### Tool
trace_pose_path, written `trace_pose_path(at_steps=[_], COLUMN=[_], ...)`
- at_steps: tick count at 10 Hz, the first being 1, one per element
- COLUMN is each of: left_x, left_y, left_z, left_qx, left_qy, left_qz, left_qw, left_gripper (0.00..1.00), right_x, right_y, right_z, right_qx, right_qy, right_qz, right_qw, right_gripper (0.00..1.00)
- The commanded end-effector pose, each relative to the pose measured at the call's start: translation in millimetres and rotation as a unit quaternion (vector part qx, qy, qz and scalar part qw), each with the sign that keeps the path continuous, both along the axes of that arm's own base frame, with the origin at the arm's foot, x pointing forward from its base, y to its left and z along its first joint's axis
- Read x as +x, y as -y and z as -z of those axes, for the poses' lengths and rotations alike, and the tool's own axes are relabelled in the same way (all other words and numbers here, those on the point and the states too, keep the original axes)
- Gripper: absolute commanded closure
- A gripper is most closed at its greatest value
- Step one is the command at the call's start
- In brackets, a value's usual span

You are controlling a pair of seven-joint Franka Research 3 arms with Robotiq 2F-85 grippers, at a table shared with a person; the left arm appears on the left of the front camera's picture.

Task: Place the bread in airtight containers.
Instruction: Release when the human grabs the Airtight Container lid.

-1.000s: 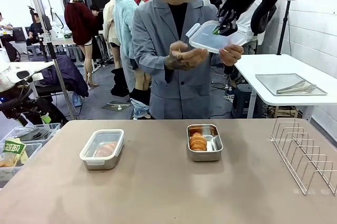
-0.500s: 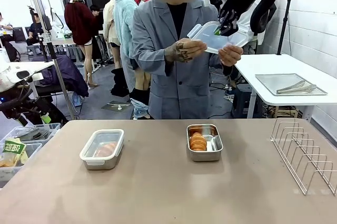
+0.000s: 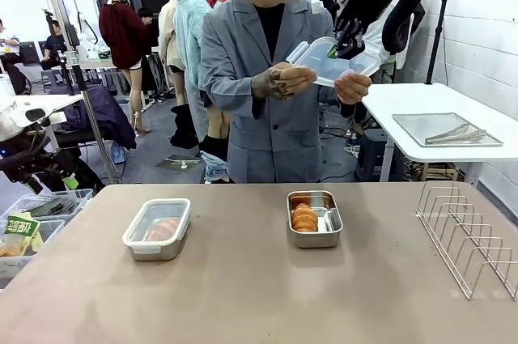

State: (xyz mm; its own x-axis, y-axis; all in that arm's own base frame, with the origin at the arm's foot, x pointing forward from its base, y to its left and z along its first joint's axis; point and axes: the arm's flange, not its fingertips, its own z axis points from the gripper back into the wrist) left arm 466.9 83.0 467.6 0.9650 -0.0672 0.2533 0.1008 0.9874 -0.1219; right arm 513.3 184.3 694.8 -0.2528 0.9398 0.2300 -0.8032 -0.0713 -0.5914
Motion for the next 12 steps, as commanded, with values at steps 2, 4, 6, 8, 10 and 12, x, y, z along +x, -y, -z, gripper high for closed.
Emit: trace_pose_path(at_steps=[2,4,6,8,10,12], left_x=[-1,-1,-1,-1,-1,-1], left_y=[-1,-1,-1,-1,-1,-1], left_z=[-1,-1,-1,-1,-1,-1], left_qx=[0.011,0.011,0.011,0.011,0.011,0.011], left_qy=[-0.003,-0.003,-0.003,-0.003,-0.003,-0.003], left_qz=[-0.006,-0.006,-0.006,-0.006,-0.006,-0.006], left_qw=[1.0,1.0,1.0,1.0,1.0,1.0], left_gripper=[0.0,0.0,0.0,0.0,0.0,0.0], right_x=[-21,-38,-40,-34,-25,-27], right_y=[51,83,105,122,138,150], right_z=[-23,-8,17,43,68,82], right_qx=[-0.013,-0.036,-0.071,-0.077,-0.074,-0.064], right_qy=[-0.08,-0.142,-0.192,-0.226,-0.253,-0.252], right_qz=[-0.007,-0.026,-0.045,-0.041,-0.031,-0.011], right_qw=[0.997,0.989,0.978,0.97,0.964,0.966], right_gripper=[0.39,0.04,0.0,0.0,0.0,0.0])
